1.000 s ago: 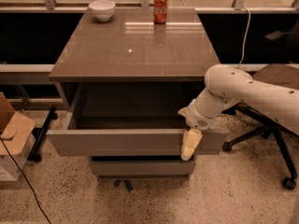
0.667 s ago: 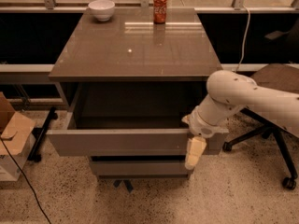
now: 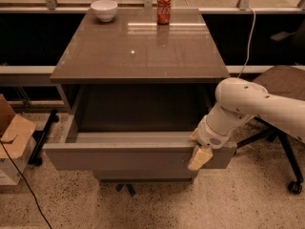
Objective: Open top drawer
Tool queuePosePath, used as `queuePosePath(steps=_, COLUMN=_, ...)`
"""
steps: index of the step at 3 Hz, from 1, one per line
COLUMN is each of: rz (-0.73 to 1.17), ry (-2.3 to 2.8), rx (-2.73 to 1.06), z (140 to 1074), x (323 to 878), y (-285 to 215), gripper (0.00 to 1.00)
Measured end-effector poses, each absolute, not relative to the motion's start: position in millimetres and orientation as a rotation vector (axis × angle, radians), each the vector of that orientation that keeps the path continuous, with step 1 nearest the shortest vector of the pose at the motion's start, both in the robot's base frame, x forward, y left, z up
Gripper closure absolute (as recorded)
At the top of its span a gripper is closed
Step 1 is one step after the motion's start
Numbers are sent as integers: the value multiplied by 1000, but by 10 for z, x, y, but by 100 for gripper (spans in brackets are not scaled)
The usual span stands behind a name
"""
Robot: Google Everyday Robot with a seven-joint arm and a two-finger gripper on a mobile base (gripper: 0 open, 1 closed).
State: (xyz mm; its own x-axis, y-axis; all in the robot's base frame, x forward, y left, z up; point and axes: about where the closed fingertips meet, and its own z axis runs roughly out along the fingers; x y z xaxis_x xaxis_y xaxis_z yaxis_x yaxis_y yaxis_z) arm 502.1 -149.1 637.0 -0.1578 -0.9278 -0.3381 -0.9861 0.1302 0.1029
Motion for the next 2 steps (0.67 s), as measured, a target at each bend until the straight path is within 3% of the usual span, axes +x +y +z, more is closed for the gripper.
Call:
queuePosePath(steps=1, rz=475, ry=2237, rx=-1915, z=6376, x=4795, y=-1564, gripper=65)
queuePosePath(steps=2, rz=475, ry=2237, rx=-1915, z=6376, x=4801, y=-1565, gripper=55)
